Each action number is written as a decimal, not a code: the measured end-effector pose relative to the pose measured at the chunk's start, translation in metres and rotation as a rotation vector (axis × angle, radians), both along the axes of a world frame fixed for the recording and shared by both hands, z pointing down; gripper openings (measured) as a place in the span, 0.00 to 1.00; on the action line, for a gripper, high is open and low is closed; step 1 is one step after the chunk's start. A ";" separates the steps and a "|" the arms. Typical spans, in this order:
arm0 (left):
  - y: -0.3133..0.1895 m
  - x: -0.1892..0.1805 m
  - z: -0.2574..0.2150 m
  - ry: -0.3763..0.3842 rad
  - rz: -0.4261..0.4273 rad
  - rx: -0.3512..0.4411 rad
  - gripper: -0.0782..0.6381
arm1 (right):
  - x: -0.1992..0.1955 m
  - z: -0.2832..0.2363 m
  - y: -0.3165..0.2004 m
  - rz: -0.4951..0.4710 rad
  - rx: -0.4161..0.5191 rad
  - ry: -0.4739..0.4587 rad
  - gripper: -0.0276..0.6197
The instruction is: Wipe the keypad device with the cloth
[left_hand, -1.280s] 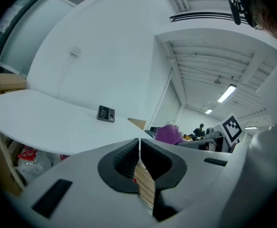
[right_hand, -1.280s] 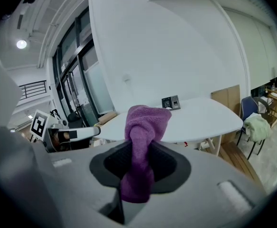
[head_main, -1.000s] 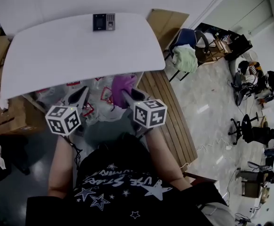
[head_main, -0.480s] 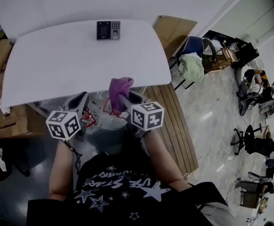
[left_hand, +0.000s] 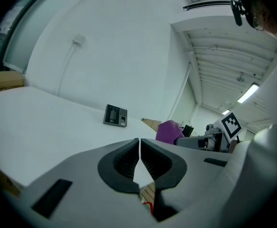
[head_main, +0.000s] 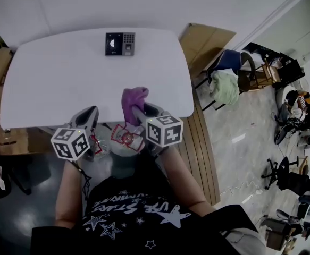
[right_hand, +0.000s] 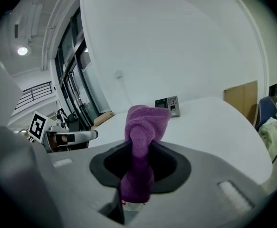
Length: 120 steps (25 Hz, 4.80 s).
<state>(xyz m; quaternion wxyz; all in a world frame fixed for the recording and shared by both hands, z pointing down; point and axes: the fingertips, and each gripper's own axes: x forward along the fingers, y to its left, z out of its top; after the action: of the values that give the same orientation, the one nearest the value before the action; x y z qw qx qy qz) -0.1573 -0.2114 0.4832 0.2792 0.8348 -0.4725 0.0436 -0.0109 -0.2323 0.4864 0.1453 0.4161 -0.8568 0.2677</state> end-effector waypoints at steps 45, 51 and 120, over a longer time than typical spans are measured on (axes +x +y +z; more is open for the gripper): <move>-0.102 0.021 -0.015 -0.005 -0.181 0.022 0.13 | 0.033 0.007 -0.127 -0.129 -0.025 0.021 0.19; -0.110 -0.011 -0.008 0.017 -0.126 0.033 0.13 | 0.009 0.007 -0.130 -0.072 -0.009 0.063 0.19; -0.265 -0.053 0.037 -0.039 -0.279 -0.090 0.13 | -0.094 0.072 -0.375 -0.177 -0.058 0.129 0.19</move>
<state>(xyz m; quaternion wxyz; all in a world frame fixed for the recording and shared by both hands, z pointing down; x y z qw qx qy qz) -0.2107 -0.4760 0.5202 0.3106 0.7467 -0.5867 0.0418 -0.1046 -0.6077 0.5585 0.2351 0.3505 -0.8710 0.2514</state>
